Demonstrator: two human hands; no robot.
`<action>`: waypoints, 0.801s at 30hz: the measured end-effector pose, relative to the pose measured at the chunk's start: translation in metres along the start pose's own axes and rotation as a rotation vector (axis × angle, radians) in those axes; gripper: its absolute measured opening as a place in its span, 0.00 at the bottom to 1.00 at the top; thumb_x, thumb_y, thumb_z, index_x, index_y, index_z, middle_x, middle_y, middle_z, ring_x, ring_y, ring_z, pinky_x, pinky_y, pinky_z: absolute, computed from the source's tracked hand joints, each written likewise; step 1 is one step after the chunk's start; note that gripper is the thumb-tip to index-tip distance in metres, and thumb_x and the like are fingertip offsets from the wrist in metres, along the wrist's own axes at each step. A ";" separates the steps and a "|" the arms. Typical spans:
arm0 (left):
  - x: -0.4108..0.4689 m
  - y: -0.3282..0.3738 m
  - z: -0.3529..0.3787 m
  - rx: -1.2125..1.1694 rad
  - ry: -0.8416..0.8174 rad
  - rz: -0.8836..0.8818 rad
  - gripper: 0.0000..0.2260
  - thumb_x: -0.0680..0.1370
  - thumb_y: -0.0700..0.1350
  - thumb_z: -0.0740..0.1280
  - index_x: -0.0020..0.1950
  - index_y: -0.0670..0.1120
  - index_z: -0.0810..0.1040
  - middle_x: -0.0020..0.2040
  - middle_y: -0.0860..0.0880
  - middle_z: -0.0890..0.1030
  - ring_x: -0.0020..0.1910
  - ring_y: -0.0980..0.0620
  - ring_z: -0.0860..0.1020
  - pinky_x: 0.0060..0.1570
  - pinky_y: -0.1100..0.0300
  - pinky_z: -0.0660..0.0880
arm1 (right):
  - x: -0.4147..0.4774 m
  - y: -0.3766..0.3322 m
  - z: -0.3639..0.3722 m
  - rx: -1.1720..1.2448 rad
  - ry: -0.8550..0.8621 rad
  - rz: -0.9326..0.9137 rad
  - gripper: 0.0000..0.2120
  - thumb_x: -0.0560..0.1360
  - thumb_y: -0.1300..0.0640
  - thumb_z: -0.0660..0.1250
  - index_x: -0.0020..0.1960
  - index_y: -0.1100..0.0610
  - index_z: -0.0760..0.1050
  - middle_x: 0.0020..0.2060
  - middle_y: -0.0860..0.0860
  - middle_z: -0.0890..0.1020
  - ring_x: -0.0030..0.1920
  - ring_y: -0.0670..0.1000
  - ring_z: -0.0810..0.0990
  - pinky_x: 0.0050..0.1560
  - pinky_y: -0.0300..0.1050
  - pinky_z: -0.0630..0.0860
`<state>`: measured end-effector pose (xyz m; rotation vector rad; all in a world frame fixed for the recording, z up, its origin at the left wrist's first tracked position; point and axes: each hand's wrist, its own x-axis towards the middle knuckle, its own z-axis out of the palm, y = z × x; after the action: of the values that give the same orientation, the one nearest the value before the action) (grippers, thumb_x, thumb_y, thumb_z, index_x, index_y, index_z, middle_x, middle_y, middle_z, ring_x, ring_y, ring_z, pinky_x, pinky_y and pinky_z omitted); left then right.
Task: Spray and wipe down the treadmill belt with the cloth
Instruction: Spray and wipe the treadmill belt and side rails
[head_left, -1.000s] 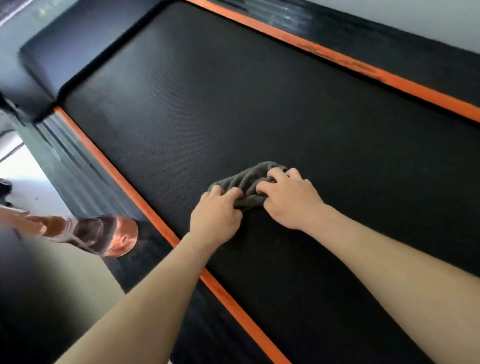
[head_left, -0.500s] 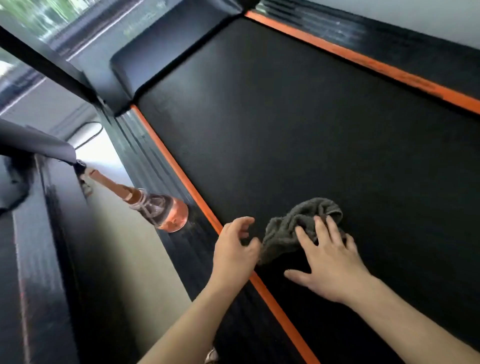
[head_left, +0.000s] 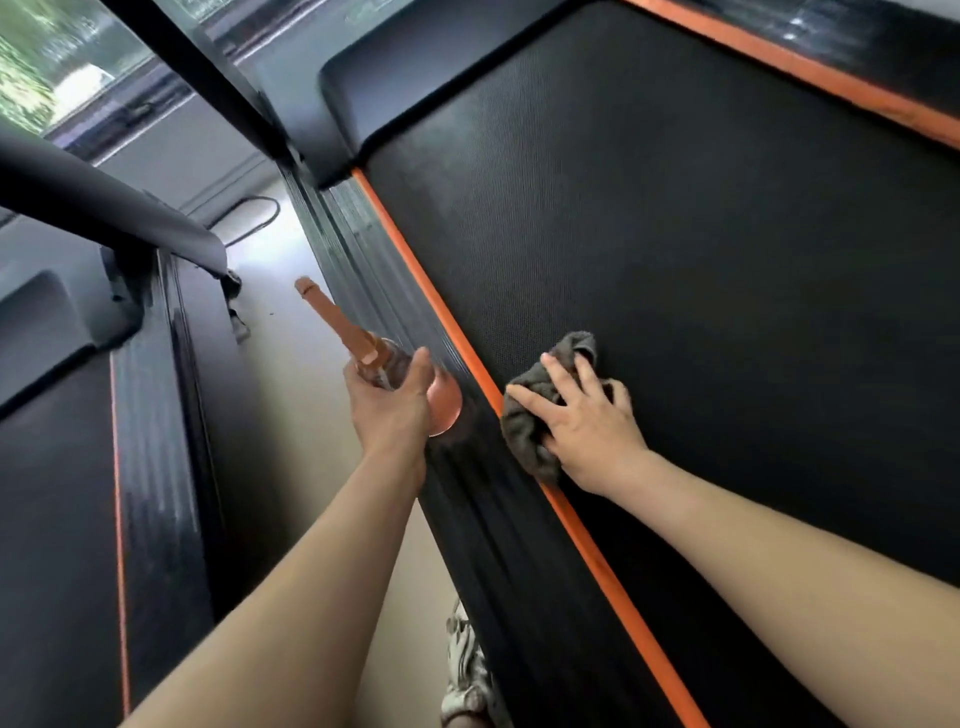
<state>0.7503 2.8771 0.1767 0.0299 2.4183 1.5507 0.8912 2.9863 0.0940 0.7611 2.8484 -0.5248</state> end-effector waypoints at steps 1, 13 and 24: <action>0.002 -0.001 -0.001 0.021 -0.014 0.025 0.15 0.76 0.49 0.74 0.58 0.56 0.71 0.54 0.53 0.79 0.55 0.51 0.79 0.58 0.54 0.74 | 0.004 -0.001 0.002 0.019 -0.003 -0.009 0.25 0.81 0.47 0.59 0.77 0.38 0.58 0.80 0.52 0.49 0.79 0.61 0.46 0.73 0.61 0.56; -0.115 -0.015 0.021 0.090 -0.544 0.279 0.12 0.75 0.36 0.73 0.51 0.48 0.74 0.40 0.55 0.78 0.38 0.62 0.78 0.41 0.69 0.74 | -0.204 0.043 0.006 0.217 -0.017 0.287 0.03 0.68 0.53 0.66 0.36 0.48 0.77 0.41 0.44 0.76 0.46 0.50 0.73 0.40 0.47 0.75; -0.191 -0.048 -0.012 0.185 -0.341 0.243 0.16 0.73 0.43 0.76 0.47 0.63 0.74 0.42 0.61 0.80 0.43 0.59 0.79 0.48 0.61 0.74 | -0.153 0.039 0.012 0.021 -0.034 0.166 0.25 0.83 0.48 0.56 0.79 0.43 0.56 0.79 0.54 0.53 0.78 0.58 0.52 0.71 0.59 0.61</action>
<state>0.9373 2.8154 0.1792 0.5944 2.3336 1.2782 1.0431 2.9439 0.1061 0.9724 2.7205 -0.5384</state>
